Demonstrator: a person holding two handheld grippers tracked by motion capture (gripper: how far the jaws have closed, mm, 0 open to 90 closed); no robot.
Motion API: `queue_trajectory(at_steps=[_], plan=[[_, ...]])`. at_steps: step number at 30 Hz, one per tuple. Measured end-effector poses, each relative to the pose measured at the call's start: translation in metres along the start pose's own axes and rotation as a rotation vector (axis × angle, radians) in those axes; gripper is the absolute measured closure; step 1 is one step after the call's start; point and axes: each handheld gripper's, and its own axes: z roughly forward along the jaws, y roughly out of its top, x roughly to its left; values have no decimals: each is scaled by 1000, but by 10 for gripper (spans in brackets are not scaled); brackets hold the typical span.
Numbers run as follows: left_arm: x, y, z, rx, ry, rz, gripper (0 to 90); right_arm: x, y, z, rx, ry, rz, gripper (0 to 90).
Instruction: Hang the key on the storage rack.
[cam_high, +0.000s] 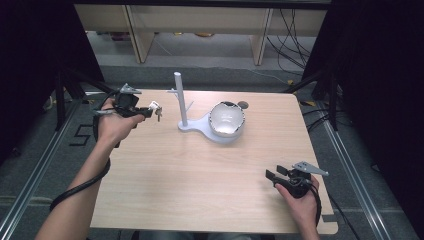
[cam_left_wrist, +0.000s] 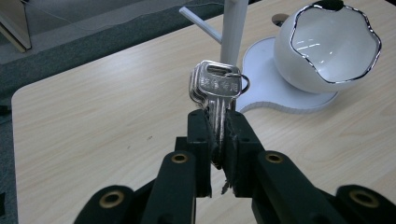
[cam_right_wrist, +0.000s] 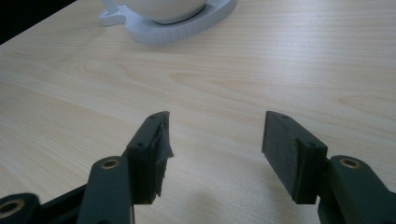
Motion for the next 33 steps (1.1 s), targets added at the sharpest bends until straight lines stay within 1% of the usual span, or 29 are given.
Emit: queue_trajectory(at_steps=[1, 2, 3, 4, 8, 9, 11, 12, 13, 14, 15, 16, 20, 21, 23, 24, 25, 26, 27, 28, 30, 33], plan=[[-1, 1, 1, -17, 1, -15, 815, 0, 0, 0, -3, -1, -1, 425], [0, 2, 0, -7, 0, -4, 814, 0, 0, 0, -3, -1, -1, 425], [1, 3, 0, -9, -1, -1, 814, 2, 0, -2, 15, -11, 24, 424], [1, 5, 1, -11, 2, -4, 815, 1, 0, -1, 8, -9, 6, 424], [1, 8, 3, -22, 6, -10, 815, 0, 0, -1, 3, -9, 2, 424], [0, 9, 4, -39, 6, -28, 815, 0, 0, -1, 8, -13, 0, 424], [1, 10, 4, -29, 8, -13, 815, 0, 0, -1, 7, -13, 1, 424], [0, 11, 5, -45, 11, -30, 815, 0, 0, -1, 7, -13, 1, 424], [0, 12, 5, -45, 9, -31, 815, 0, 0, -1, 7, -13, 1, 424], [1, 13, 5, -30, 6, -12, 815, 0, 0, -1, 8, -12, 1, 424], [0, 14, 6, -43, 6, -28, 815, -1, 0, -1, 10, -19, -7, 424], [1, 15, 5, -32, 10, -12, 815, -1, 0, -1, 10, -20, -9, 424], [0, 21, 7, -34, 10, -11, 814, -1, 0, -1, 8, -12, -4, 424], [-1, 22, 9, -52, 13, -27, 815, -1, 0, -1, 8, -13, -2, 424], [-1, 25, 9, -45, 17, -20, 815, 0, 0, 0, -6, -8, 4, 425], [-2, 26, 10, -56, 19, -27, 815, 0, 0, 0, -5, -7, 8, 424], [0, 27, 9, -40, 16, -11, 815, 0, 0, 0, -7, -10, 3, 424], [-1, 28, 10, -45, 17, -18, 814, -1, 1, -1, 9, -4, -8, 424], [-1, 29, 10, -41, 18, -12, 814, 0, 0, 0, 7, 0, 5, 424], [-1, 30, 11, -38, 15, -12, 815, -2, 0, -1, 8, 3, -3, 424], [-1, 32, 12, -37, 20, -12, 814, -2, 0, 0, 11, -6, -8, 424], [-1, 33, 14, -34, 17, -12, 814, -2, 0, 0, 11, -6, -8, 424]])
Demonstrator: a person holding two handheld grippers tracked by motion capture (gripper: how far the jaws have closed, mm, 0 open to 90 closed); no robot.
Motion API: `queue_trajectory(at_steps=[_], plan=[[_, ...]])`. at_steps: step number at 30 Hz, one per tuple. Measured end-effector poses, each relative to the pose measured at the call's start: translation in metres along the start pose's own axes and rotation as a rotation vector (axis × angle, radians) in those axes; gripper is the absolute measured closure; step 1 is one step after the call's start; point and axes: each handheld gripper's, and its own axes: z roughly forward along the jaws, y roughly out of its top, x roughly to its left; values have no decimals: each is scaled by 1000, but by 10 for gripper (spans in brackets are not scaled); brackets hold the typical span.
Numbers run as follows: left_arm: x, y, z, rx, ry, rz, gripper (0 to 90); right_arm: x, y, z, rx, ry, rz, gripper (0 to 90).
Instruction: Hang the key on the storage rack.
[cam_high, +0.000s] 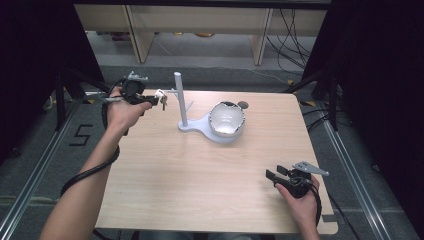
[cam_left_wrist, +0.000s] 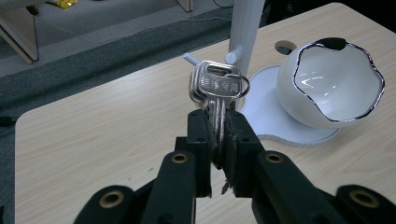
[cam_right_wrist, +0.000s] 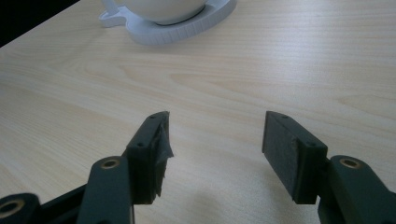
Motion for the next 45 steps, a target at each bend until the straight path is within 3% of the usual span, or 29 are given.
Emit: queue_trajectory(at_steps=[7, 8, 9, 10, 11, 16, 17, 18, 19, 21, 45], plan=[[-2, 3, 5, -20, 9, -15, 814, 1, 0, -1, 2, 8, 9, 424], [-1, 4, 4, -4, 7, 2, 815, 1, 0, -1, 1, 9, 9, 424], [-2, 5, 6, -19, 8, -15, 815, 2, 0, -1, 1, 8, 14, 424], [-2, 6, 5, -6, 7, 1, 815, 1, 0, -1, 1, -3, 0, 424], [-2, 7, 6, -7, 7, 1, 815, 2, 0, 0, 0, 12, 21, 424], [-3, 10, 7, -6, 8, 4, 814, 1, 0, -1, 2, 11, 12, 424], [-3, 11, 6, -1, 6, 6, 814, 3, -1, -1, -7, 9, 31, 424], [-3, 11, 7, -5, 10, 6, 814, 1, 0, -1, -8, -3, -3, 424], [-3, 12, 8, -8, 13, -4, 814, 2, 0, 0, -5, 16, 18, 425], [-2, 12, 8, 0, 15, 3, 814, 0, 0, 0, 1, -3, -1, 424], [-2, 23, 13, 25, 29, 15, 813, 0, 0, 0, -2, -2, 3, 424]])
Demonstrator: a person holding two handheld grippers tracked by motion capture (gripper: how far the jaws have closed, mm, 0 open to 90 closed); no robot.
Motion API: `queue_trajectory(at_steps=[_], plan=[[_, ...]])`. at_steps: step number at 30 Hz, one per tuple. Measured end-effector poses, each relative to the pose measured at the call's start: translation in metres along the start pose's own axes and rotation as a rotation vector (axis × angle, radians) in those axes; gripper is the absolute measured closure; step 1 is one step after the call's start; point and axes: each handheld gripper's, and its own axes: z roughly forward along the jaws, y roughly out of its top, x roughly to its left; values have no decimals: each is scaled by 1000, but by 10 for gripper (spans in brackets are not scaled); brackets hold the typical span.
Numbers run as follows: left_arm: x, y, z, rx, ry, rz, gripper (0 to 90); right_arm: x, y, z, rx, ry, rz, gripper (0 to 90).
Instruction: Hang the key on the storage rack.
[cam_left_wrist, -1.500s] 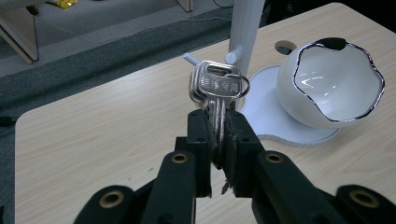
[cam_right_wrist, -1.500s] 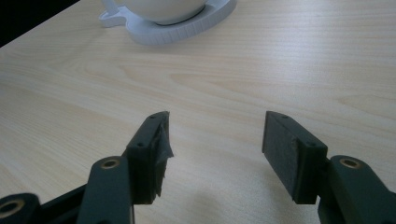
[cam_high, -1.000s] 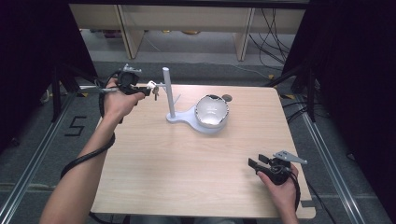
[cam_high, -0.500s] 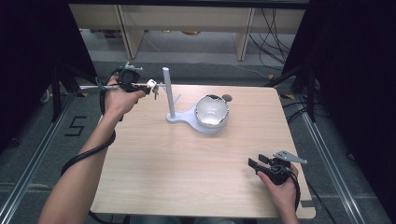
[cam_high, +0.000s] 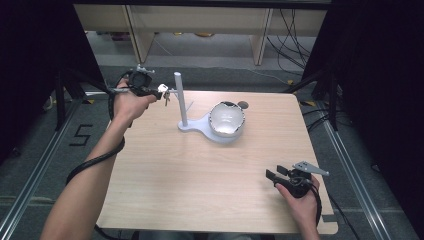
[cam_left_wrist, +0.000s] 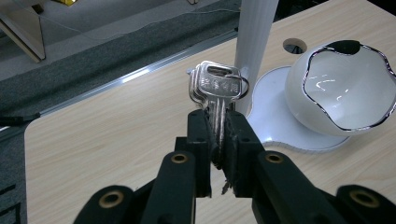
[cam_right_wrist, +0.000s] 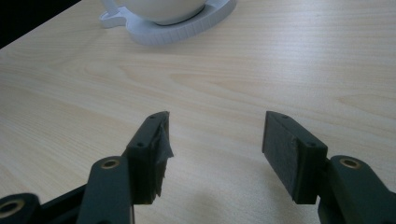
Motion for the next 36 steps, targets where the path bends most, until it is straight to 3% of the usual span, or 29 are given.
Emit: queue_trajectory(at_steps=[36], plan=[[1, 10, 11, 25, 3, -12, 812, 1, 0, 0, 1, -1, 11, 423]])
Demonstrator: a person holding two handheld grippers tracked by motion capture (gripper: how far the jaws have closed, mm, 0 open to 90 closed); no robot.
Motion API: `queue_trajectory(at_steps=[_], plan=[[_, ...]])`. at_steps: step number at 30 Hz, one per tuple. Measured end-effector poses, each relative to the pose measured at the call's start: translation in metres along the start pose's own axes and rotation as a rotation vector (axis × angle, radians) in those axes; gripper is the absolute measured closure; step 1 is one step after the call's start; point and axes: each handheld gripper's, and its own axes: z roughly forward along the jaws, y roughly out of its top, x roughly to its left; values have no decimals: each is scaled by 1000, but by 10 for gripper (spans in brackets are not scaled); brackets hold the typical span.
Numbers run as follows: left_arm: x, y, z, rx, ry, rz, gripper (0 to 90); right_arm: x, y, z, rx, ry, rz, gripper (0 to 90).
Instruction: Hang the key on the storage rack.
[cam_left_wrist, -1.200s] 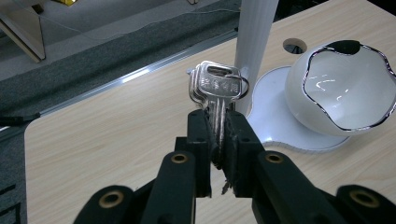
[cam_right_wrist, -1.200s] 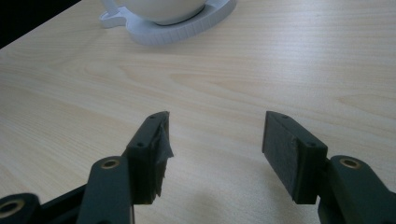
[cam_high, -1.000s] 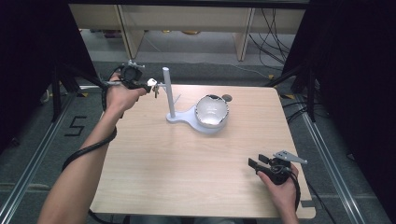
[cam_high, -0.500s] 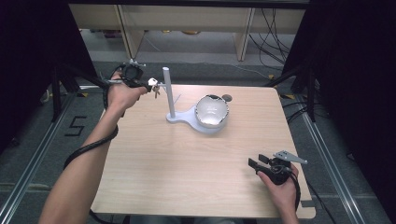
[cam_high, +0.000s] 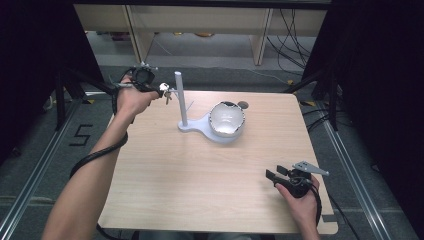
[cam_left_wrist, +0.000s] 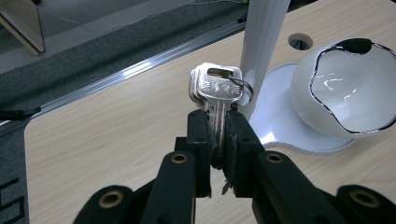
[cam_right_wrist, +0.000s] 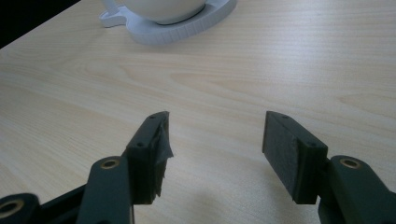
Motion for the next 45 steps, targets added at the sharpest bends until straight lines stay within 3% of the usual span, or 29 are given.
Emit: queue_trajectory(at_steps=[1, 9, 15, 19, 29, 30, 41, 45], plan=[[0, 0, 1, 2, -2, 0, 813, -1, 0, 0, -1, 3, -16, 423], [-2, 2, 5, 1, -2, 7, 813, -1, 1, 1, 8, -14, -12, 424], [-3, 3, 5, 6, 4, 25, 812, -1, 0, 0, -8, 14, -4, 423], [-1, 3, 7, 16, 0, 25, 812, -1, 0, 1, -15, 6, -13, 423], [0, 7, 7, 56, 12, 81, 811, -1, 0, 0, -9, 15, -4, 422], [-1, 6, 8, 37, 17, 78, 811, -1, 0, 0, -9, 15, -6, 422], [0, 9, 7, 56, 26, 109, 805, -1, 0, 0, -7, 16, -2, 421], [-1, 9, 9, 34, 28, 112, 801, -1, 0, 0, -7, 17, -6, 421]])
